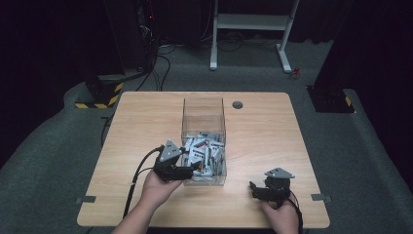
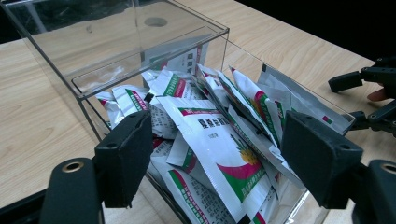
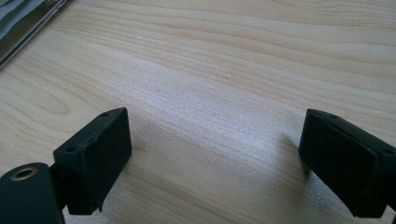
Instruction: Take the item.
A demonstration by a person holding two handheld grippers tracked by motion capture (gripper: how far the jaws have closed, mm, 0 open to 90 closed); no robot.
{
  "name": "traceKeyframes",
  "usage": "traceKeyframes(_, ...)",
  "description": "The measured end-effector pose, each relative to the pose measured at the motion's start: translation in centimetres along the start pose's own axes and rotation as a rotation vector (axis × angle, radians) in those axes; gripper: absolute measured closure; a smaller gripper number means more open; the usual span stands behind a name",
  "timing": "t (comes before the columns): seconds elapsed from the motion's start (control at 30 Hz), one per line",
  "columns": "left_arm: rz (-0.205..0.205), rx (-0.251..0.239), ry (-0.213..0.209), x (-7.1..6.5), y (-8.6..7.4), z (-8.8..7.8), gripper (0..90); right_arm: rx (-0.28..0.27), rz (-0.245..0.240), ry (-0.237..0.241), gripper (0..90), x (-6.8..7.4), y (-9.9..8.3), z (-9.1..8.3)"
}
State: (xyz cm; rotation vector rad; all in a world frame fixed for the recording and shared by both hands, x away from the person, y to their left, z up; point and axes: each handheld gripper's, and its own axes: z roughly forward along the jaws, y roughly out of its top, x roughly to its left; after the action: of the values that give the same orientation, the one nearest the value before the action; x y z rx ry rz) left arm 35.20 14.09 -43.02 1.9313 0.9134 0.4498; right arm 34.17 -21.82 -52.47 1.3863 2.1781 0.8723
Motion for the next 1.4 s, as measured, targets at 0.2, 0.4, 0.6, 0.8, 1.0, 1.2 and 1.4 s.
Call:
traceKeyframes(0.2,-0.012,0.006,0.0,0.0,0.1,0.4,29.5,0.0,0.004,0.001,9.1,0.0,0.0,0.0)
traceKeyframes(0.4,-0.007,0.017,0.013,0.0,0.0,0.7,33.9,-0.001,0.001,0.003,9.1,0.0,0.0,0.0)
traceKeyframes(0.6,-0.009,0.012,0.039,-0.2,0.0,0.9,39.7,-0.001,0.0,0.003,9.1,0.0,0.0,0.0)
traceKeyframes(0.8,-0.019,0.0,0.061,-0.2,0.0,1.0,45.4,-0.001,-0.001,0.004,9.1,0.1,0.0,0.0)
traceKeyframes(1.0,-0.009,-0.002,0.054,-0.3,0.0,1.0,47.9,-0.002,-0.002,0.005,9.1,0.1,0.0,0.0)
traceKeyframes(1.2,0.0,0.0,0.047,-0.6,0.0,1.1,48.5,-0.002,-0.003,0.006,9.1,0.1,0.0,0.0)
traceKeyframes(1.4,0.018,0.014,0.048,-1.1,-0.1,1.4,50.6,-0.003,-0.008,0.008,9.1,0.1,0.0,0.0)
